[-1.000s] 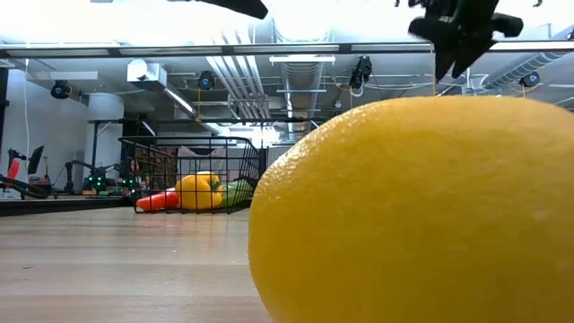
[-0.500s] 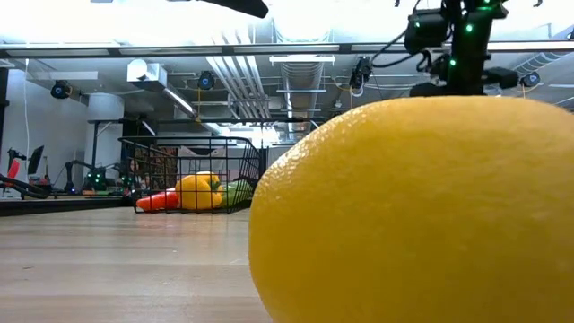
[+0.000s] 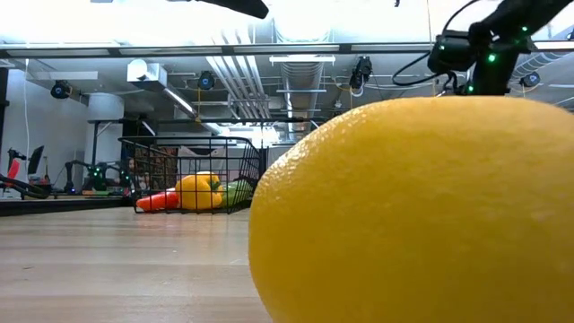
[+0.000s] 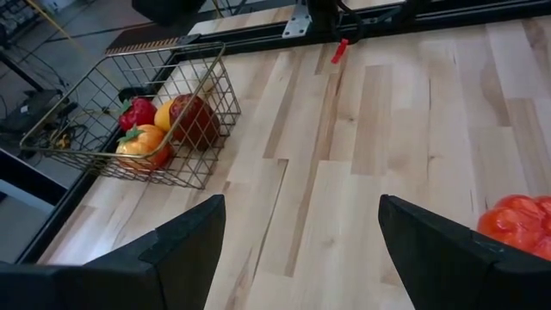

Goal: Sort produce into baskets
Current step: Put the white garlic into the black of the wire basket

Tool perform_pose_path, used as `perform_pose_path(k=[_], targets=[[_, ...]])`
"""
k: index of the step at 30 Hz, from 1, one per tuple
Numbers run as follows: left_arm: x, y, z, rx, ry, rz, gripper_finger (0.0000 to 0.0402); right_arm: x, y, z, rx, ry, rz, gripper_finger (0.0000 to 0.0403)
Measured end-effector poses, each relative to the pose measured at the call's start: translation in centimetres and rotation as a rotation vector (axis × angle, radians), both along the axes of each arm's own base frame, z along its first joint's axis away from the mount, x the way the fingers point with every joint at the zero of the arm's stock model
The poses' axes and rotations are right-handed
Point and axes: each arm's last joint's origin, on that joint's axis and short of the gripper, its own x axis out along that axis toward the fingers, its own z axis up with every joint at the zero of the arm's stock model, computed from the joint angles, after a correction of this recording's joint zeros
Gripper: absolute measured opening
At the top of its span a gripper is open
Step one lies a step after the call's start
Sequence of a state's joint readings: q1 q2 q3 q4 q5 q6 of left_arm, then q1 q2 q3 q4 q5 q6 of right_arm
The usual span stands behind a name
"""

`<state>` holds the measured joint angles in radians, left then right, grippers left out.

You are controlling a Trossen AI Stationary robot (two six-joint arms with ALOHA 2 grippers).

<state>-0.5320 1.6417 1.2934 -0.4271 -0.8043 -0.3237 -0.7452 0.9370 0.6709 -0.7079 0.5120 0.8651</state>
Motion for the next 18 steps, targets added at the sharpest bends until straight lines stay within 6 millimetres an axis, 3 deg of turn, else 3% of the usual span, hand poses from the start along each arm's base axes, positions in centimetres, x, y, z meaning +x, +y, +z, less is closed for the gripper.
perform_pose_path(k=[11,18], targets=[[0.0,0.0,0.0,-0.002,0.000,0.001,0.0288,-0.4,0.3,-2.8,-0.151,-0.260,-0.063,0.0013],[0.0,0.0,0.0,-0.001,0.001,0.000,0.0288,-1.6,1.4,-5.0,-0.185,-0.399,-0.154,0.0013]])
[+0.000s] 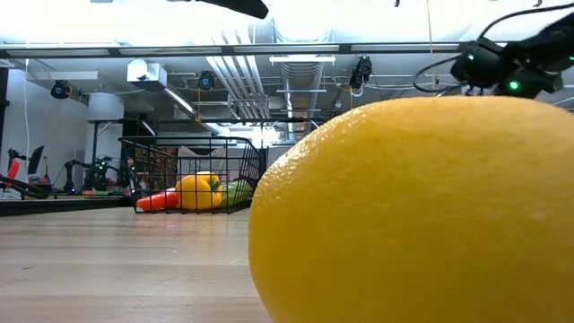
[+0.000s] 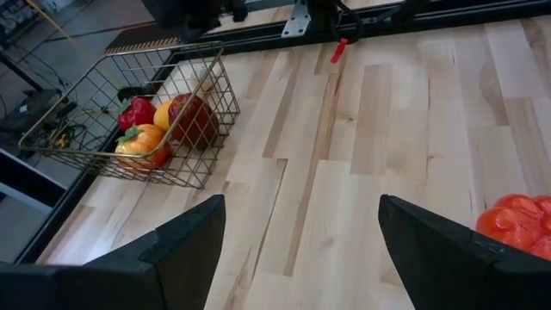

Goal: Sort produce into baskets
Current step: Put the white garlic into the black of the wire basket

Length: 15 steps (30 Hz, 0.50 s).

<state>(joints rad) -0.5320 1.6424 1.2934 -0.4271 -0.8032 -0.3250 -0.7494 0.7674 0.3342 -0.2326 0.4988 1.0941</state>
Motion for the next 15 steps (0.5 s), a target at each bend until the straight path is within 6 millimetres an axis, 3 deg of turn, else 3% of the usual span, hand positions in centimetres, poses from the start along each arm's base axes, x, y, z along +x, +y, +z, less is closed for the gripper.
perform_pose_path(k=[8,15], targets=[[0.0,0.0,0.0,0.002,0.001,-0.001,0.0288,-1.1,1.2,-2.8,-0.007,-0.243,-0.079,0.0013],[0.0,0.0,0.0,0.002,0.001,-0.001,0.0288,-0.9,1.1,-2.7,-0.073,-0.390,-0.088,0.0013]])
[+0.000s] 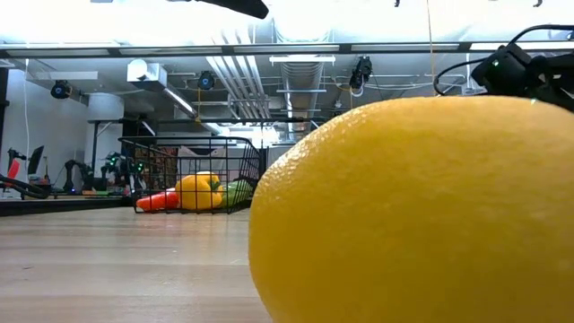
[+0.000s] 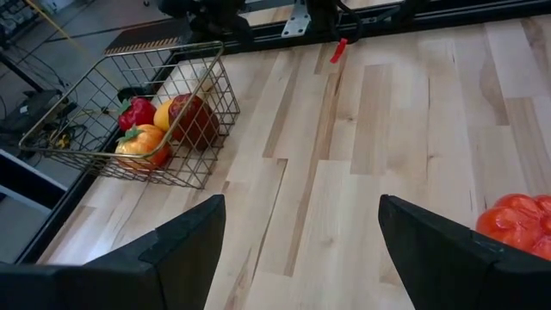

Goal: Sort produce into baskets
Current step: Put the white garlic into the black of the wire basket

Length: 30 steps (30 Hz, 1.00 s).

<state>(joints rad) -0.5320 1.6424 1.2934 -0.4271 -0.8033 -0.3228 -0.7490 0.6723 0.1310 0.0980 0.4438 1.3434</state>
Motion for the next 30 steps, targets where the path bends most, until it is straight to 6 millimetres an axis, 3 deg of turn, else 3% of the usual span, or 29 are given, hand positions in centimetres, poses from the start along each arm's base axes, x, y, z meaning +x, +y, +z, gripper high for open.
perform_pose_path(k=[11,30], targets=[[0.0,0.0,0.0,0.000,0.000,0.001,0.0288,0.2,0.0,-0.1,0.032,-0.021,0.017,0.0013],[0.0,0.0,0.0,0.001,0.000,0.001,0.0288,0.4,0.0,-2.2,0.190,-0.040,-0.004,0.0013]])
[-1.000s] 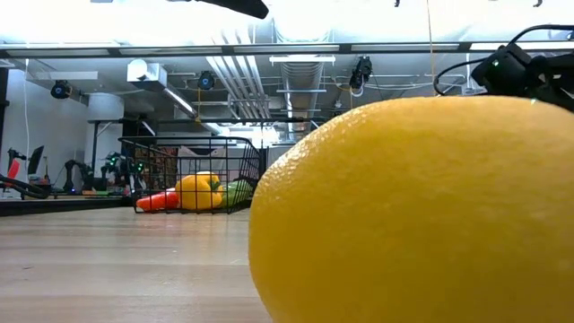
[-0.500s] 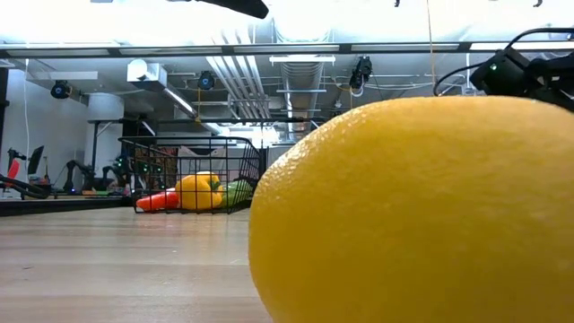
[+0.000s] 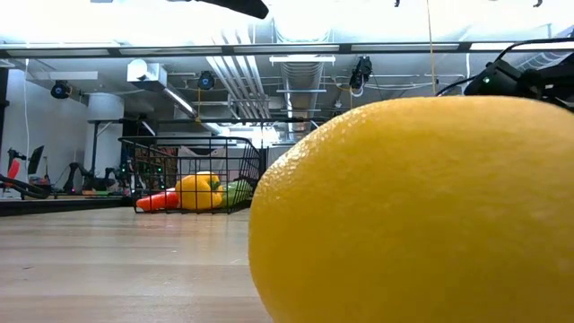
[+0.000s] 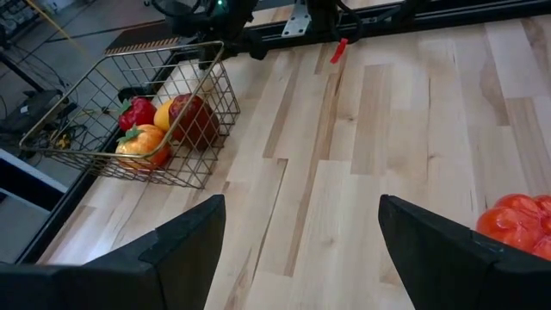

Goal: Sort produce into baskets
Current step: Put the white garlic into the black of the wire basket

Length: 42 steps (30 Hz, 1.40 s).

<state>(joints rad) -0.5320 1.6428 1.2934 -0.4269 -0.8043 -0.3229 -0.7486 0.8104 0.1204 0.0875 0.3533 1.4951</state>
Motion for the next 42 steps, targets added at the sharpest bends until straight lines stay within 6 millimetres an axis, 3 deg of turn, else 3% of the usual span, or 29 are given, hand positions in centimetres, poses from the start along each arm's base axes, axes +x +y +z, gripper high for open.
perform_pose_path(k=[5,10,21,32,42], targets=[[0.0,0.0,0.0,0.000,0.000,0.000,0.0288,0.1,0.1,0.0,0.015,-0.001,0.054,0.0013],[0.0,0.0,0.0,-0.003,-0.002,0.002,0.0288,-0.1,0.0,0.4,-0.030,-0.028,-0.024,0.0013],[0.0,0.0,0.0,-0.005,-0.003,0.004,0.0288,1.1,-1.4,2.5,-0.120,-0.018,-0.021,0.0013],[0.0,0.0,-0.2,0.000,0.003,0.002,0.0288,1.6,-1.6,0.5,0.004,0.035,-0.001,0.0013],[-0.1,0.1,-0.4,0.004,0.010,0.002,0.0288,1.7,-1.6,1.0,-0.015,0.019,0.056,0.0013]])
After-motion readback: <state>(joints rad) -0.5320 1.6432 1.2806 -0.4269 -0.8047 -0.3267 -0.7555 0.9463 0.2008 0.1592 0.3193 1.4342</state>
